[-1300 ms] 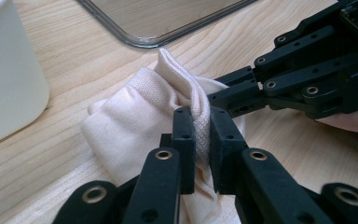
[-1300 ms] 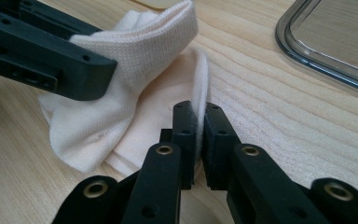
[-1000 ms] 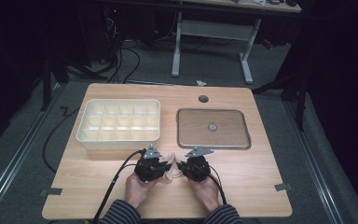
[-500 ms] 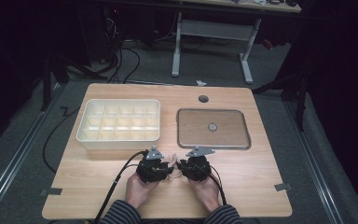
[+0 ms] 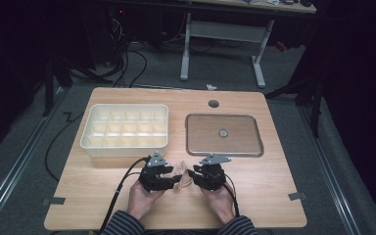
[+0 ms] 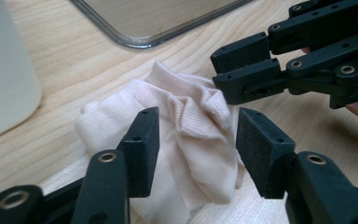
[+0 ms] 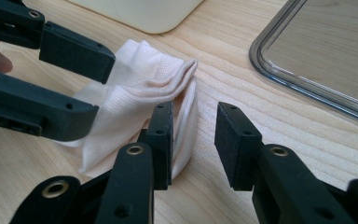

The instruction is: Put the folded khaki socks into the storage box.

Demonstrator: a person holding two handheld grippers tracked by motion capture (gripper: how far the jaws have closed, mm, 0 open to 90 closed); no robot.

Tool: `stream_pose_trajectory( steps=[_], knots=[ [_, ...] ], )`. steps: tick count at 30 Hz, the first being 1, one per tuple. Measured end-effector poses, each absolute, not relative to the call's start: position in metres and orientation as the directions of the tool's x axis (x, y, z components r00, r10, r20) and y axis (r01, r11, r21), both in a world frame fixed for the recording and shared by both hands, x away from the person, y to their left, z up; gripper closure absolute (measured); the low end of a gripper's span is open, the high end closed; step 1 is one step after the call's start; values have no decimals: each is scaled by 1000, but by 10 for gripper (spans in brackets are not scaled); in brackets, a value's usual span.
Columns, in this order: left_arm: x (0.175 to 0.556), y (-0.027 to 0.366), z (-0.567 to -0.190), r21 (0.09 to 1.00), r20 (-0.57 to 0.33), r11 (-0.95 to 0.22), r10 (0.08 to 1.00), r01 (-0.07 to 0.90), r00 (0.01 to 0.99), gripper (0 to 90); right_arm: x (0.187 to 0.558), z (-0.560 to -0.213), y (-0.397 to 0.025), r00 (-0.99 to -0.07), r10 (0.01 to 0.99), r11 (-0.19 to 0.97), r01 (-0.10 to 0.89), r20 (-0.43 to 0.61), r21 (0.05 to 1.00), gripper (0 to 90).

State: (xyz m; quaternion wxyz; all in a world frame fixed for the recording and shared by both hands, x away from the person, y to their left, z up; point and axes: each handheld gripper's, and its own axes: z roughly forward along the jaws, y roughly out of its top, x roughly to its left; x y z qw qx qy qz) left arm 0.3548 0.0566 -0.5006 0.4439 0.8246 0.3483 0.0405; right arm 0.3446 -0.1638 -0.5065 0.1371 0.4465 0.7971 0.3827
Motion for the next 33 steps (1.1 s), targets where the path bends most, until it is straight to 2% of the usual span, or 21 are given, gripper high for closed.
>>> stream_pose_trajectory(
  steps=[4,16,21,27,33],
  knots=[
    [355,60,-498,762,-224,-372,618,531,754,484,343,-500,-163,-576,810,318,590,111,742,668],
    [356,78,-502,754,-239,-324,675,572,698,461,332,-483,-158,-611,786,333,548,95,767,648],
    [357,84,-511,732,-247,-309,710,607,660,444,332,-482,-149,-622,780,355,537,75,765,582],
    [359,83,-518,720,-263,-292,724,629,637,432,336,-488,-137,-607,793,370,548,52,750,439],
    [360,78,-524,713,-257,-302,727,633,637,429,343,-499,-129,-596,802,386,564,37,730,405]
  ],
)
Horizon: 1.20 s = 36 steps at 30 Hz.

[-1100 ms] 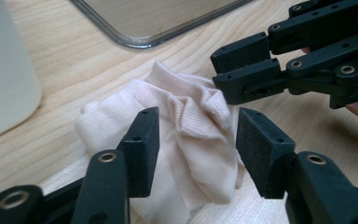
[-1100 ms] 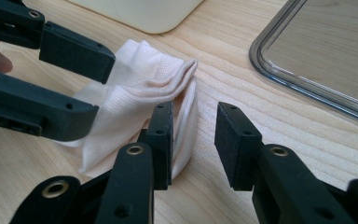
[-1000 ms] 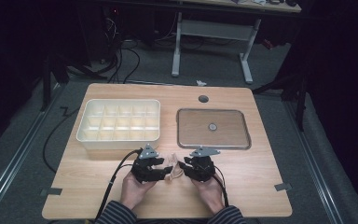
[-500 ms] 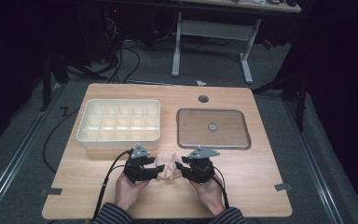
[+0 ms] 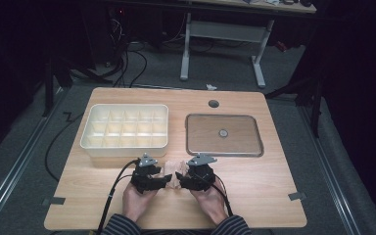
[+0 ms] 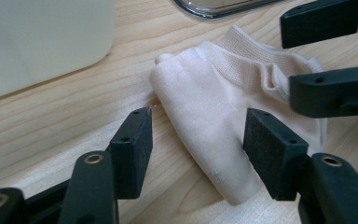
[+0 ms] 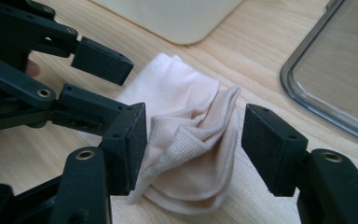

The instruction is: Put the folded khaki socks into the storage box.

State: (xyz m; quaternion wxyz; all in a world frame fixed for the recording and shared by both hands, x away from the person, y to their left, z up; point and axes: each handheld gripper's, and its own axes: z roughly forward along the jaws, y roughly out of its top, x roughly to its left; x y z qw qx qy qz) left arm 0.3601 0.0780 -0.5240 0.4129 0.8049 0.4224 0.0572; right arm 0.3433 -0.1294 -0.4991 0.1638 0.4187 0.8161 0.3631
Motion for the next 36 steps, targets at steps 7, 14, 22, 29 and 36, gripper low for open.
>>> stream_pose_trajectory(
  steps=[7,14,22,29,36],
  knots=[
    [360,76,-528,711,-234,-323,728,624,644,430,346,-509,-134,-576,817,386,591,35,709,430],
    [359,75,-529,717,-216,-331,731,614,647,442,347,-512,-147,-554,831,363,605,48,709,498],
    [359,74,-529,720,-191,-348,731,600,655,443,348,-521,-150,-573,817,377,615,64,693,638],
    [360,71,-529,725,-160,-368,732,582,663,455,350,-523,-149,-581,811,379,615,72,692,650],
    [356,74,-531,740,-159,-361,727,568,668,460,348,-525,-151,-574,815,365,614,78,700,624]
  ],
)
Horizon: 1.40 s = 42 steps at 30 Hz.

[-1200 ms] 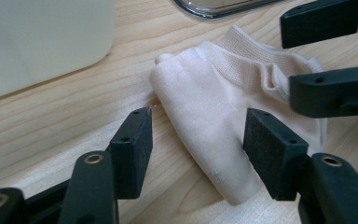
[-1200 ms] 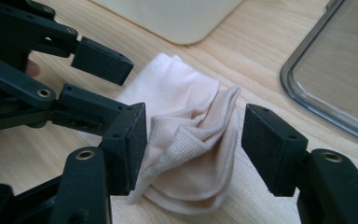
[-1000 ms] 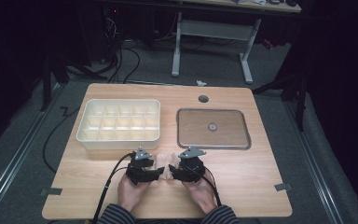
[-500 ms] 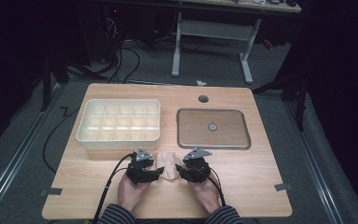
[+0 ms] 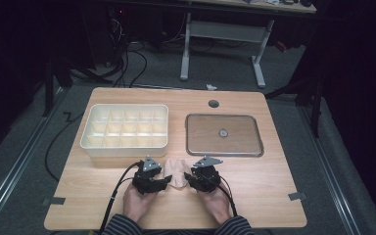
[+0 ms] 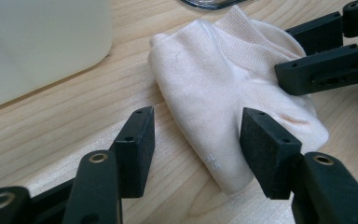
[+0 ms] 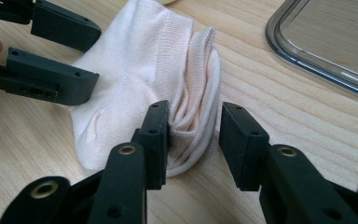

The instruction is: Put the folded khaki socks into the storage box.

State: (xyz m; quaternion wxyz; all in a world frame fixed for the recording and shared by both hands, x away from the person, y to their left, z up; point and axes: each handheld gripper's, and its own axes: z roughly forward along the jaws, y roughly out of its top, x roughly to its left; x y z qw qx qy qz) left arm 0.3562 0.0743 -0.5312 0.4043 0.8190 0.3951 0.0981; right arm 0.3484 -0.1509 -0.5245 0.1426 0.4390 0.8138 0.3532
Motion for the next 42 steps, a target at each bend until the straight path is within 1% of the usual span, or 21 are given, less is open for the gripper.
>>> stream_pose_trajectory(
  steps=[4,8,13,18,21,25,29,33,35,42],
  knots=[
    [358,74,-531,737,-156,-371,720,565,676,466,351,-525,-153,-576,813,362,617,87,698,595],
    [357,74,-531,738,-152,-372,721,562,677,466,349,-525,-152,-579,812,368,607,75,704,596],
    [357,74,-531,737,-154,-371,723,565,674,466,349,-527,-154,-573,813,346,614,99,709,589],
    [362,75,-529,727,-176,-369,716,580,676,460,350,-526,-156,-577,810,346,614,105,709,592],
    [362,73,-527,713,-178,-369,728,597,662,445,350,-524,-157,-570,814,335,620,114,709,572],
    [364,73,-526,706,-192,-366,725,606,661,434,343,-515,-160,-566,817,315,600,111,736,559],
    [365,76,-522,704,-233,-335,724,627,649,424,335,-507,-164,-562,820,285,567,110,773,588],
    [367,78,-518,710,-248,-305,735,635,631,411,331,-500,-164,-578,809,286,539,102,792,665],
    [369,79,-516,707,-254,-301,737,640,627,408,331,-499,-161,-591,799,282,535,114,796,693],
    [374,88,-511,699,-278,-269,751,663,598,397,329,-503,-148,-628,767,312,541,129,781,714]
  ],
)
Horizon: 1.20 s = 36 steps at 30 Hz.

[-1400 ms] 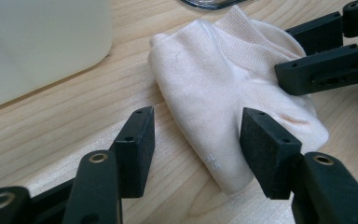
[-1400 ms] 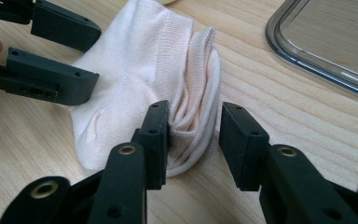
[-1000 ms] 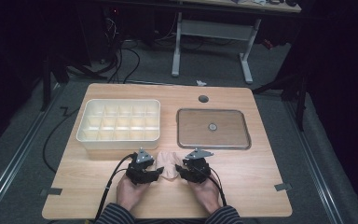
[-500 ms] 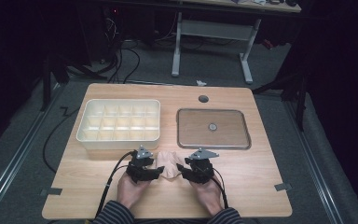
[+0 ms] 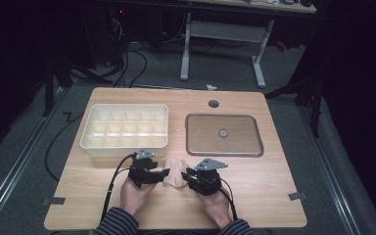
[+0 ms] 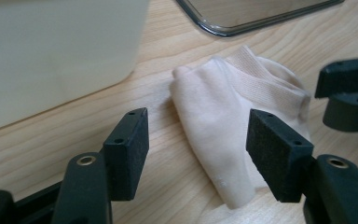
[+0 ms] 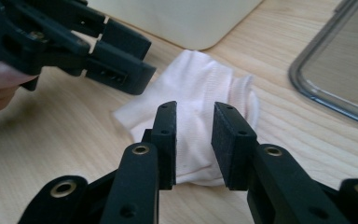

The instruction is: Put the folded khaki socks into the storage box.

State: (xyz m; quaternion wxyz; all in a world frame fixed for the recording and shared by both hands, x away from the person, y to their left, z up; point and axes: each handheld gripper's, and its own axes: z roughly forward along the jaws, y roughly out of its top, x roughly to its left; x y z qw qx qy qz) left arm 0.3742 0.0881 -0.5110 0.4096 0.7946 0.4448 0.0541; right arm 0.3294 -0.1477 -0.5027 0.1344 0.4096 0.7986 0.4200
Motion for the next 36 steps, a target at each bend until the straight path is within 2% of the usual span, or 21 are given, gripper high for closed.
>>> stream_pose_trajectory(
  steps=[7,13,17,20,29,36],
  knots=[
    [378,89,-515,680,-267,-288,760,675,593,431,335,-502,-141,-651,748,346,549,130,761,757],
    [382,91,-515,689,-293,-248,764,681,574,437,335,-505,-130,-665,738,375,548,117,747,788],
    [384,89,-515,684,-254,-287,768,671,588,453,339,-510,-129,-653,748,371,560,118,741,795],
    [386,87,-512,690,-260,-281,763,667,591,456,340,-517,-127,-651,753,396,561,93,726,800],
    [396,82,-514,685,-317,-245,748,686,584,473,338,-520,-129,-655,749,408,575,101,710,820],
    [401,74,-516,671,-322,-255,745,696,584,485,335,-520,-130,-665,739,416,577,109,702,822]
  ],
)
